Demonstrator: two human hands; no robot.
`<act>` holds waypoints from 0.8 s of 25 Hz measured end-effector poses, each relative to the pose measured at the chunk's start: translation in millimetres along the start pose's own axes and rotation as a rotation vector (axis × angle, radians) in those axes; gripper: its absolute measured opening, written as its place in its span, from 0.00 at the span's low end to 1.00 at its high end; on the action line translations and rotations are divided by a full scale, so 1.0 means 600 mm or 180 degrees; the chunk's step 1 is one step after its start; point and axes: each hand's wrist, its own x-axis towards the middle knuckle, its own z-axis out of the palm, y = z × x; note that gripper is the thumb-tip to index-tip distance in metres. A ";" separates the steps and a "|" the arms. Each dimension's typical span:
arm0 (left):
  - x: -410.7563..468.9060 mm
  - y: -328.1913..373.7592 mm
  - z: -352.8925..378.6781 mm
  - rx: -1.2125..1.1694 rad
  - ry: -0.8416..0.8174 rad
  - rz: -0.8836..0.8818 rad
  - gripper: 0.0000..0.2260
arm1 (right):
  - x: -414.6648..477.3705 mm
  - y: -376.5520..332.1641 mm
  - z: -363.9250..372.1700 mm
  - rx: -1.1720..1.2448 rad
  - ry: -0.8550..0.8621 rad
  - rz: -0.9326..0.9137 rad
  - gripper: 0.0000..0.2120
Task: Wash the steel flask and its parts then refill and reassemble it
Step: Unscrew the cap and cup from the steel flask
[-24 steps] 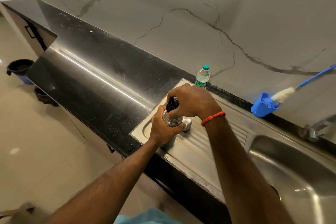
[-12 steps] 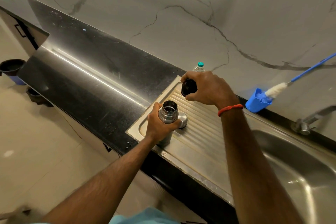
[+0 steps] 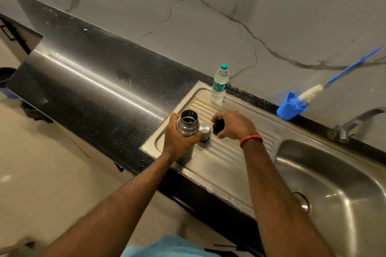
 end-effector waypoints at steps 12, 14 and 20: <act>-0.001 0.007 0.003 -0.0222 -0.0087 -0.0100 0.32 | 0.015 0.044 0.127 -0.0150 0.0205 0.0132 0.24; -0.003 0.006 0.005 -0.0239 -0.0071 -0.0093 0.32 | 0.017 0.046 0.136 -0.0158 0.0205 0.0110 0.24; -0.003 -0.003 0.005 -0.0178 -0.0028 -0.0080 0.30 | 0.020 0.050 0.141 -0.0173 0.0163 0.0112 0.32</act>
